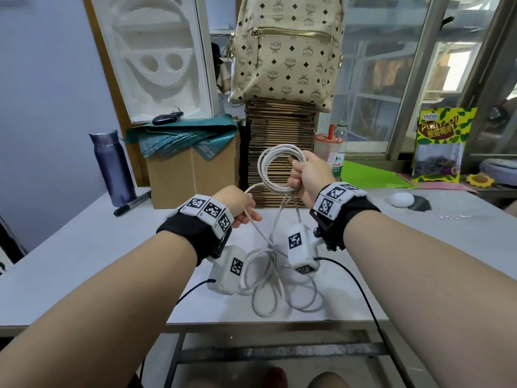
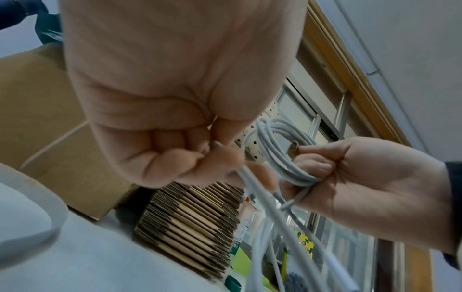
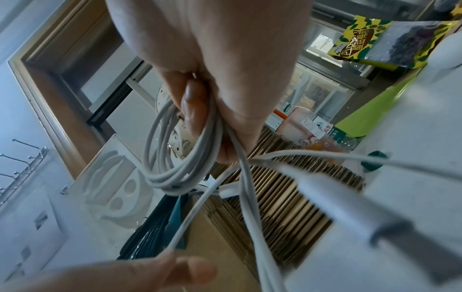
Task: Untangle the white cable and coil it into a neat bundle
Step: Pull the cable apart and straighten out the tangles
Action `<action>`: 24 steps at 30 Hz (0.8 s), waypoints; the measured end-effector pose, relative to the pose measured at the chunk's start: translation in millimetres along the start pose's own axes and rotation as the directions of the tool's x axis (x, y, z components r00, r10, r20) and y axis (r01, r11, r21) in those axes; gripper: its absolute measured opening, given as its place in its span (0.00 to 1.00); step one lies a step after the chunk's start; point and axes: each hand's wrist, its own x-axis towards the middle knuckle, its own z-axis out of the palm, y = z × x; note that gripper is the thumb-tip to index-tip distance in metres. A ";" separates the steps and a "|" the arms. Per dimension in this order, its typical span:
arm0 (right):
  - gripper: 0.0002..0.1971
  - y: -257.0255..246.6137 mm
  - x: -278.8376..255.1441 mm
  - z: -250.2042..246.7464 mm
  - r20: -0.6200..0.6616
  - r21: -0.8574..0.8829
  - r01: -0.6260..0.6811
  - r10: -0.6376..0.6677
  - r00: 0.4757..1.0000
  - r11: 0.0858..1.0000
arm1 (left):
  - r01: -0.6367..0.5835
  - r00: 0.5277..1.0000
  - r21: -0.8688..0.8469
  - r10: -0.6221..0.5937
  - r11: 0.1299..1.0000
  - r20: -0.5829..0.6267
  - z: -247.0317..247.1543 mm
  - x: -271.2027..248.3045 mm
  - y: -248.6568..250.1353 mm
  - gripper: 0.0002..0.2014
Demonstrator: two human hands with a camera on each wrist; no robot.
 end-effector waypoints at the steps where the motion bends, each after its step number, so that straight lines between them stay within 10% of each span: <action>1: 0.16 0.5 -0.3 1.7 0.005 0.019 -0.003 0.003 1.000 1.000 | -0.016 1.000 -0.027 0.016 1.000 0.011 2.3 -1.4 1.5 0.10; 6: 0.16 1.8 2.1 5.9 0.033 0.116 -0.043 0.039 0.999 0.992 | -0.133 0.990 -0.162 0.137 0.978 0.017 11.7 -1.7 7.9 0.08; 16: 0.16 6.2 12.3 -9.7 -0.039 -0.075 -0.082 0.079 0.996 0.994 | 0.023 1.000 -0.702 -0.016 0.712 0.015 -9.5 6.9 3.0 0.11; 24: 0.15 11.4 25.6 -24.1 -0.155 -0.421 0.038 -0.113 0.982 0.906 | -0.115 0.967 -0.729 -0.091 0.675 -0.237 -28.3 23.2 -17.3 0.15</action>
